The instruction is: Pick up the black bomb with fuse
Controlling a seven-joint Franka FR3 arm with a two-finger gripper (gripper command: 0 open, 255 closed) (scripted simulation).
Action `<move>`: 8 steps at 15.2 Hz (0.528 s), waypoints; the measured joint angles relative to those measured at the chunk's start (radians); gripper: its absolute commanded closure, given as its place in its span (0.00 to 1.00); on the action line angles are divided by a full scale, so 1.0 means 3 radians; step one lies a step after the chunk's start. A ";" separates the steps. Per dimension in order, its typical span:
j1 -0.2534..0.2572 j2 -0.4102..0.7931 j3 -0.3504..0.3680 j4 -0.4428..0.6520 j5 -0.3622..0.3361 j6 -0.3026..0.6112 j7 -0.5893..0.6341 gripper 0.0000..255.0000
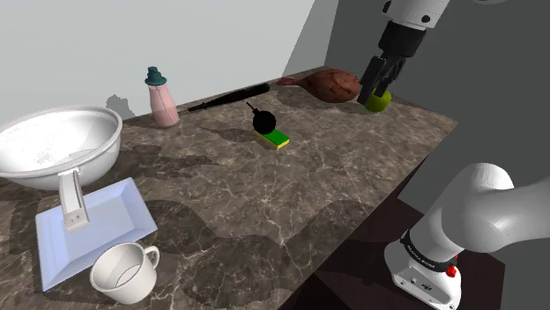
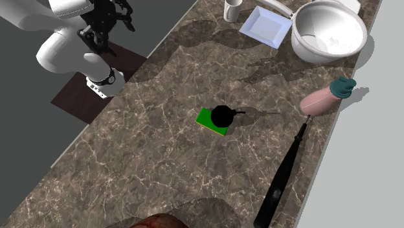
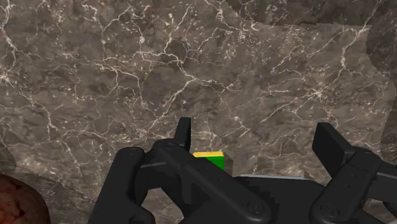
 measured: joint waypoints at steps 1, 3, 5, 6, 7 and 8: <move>0.0000 0.0000 0.0000 0.0000 0.0000 0.0000 0.0000 0.00; 0.0024 0.0163 -0.0051 0.0045 -0.0021 0.0095 -0.0120 0.00; 0.0060 0.0378 -0.0123 0.0131 -0.0044 0.0191 -0.0297 0.00; 0.0079 0.0490 -0.0162 0.0166 -0.0055 0.0250 -0.0394 0.00; 0.0101 0.0619 -0.0193 0.0250 -0.0058 0.0276 -0.0482 0.00; 0.0123 0.0751 -0.0226 0.0302 -0.0062 0.0338 -0.0578 0.00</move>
